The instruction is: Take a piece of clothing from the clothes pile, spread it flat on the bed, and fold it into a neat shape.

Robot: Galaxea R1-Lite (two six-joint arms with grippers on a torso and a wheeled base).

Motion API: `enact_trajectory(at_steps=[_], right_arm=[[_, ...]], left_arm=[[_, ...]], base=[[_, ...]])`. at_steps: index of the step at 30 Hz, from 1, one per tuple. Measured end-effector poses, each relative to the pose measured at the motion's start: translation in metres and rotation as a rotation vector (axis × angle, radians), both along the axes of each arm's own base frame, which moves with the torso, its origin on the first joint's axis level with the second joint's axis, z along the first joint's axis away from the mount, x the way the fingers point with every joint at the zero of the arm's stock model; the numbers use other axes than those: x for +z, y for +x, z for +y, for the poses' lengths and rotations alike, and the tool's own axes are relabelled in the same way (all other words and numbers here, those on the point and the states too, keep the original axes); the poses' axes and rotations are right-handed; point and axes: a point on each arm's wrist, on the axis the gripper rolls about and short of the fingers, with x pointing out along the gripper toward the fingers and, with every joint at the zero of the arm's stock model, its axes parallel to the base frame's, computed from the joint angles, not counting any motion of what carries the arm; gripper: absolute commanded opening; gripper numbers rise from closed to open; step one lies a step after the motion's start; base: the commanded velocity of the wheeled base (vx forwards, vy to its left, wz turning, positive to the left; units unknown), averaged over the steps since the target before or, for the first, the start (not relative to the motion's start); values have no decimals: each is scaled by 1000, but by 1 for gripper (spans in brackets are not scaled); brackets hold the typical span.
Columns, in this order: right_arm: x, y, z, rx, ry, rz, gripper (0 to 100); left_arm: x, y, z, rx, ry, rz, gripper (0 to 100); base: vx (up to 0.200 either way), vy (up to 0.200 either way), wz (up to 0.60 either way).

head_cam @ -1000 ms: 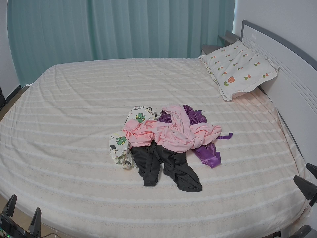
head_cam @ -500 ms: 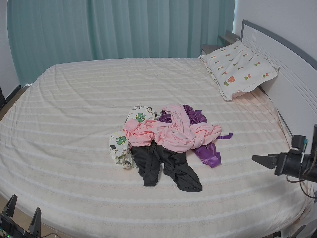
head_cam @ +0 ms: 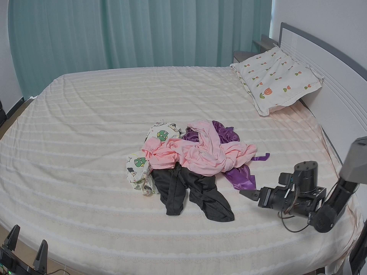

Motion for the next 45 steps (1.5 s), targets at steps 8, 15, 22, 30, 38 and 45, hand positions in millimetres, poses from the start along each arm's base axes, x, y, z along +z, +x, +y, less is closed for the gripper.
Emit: enact_trajectory(at_steps=[8, 15, 22, 30, 38, 45], right_arm=[[-65, 15, 37, 28, 28, 77, 100], [-85, 24, 50, 48, 21, 92, 100], [-90, 33, 63, 65, 28, 87, 100], [-101, 36, 84, 40, 8, 43, 0], [-93, 32, 85, 32, 73, -8, 0], [-73, 18, 68, 33, 191, -2, 0]], left_arm=[[0, 0, 0, 1, -1, 0, 100], [0, 0, 0, 0, 0, 0, 100], [0, 0, 0, 0, 9, -1, 100], [0, 0, 0, 1, 12, -1, 100], [0, 0, 0, -1, 18, -3, 100], [1, 0, 0, -18, 32, -7, 100]], base=[[0, 0, 0], [0, 0, 0], [0, 0, 0], [0, 0, 0], [0, 0, 0], [0, 0, 0]])
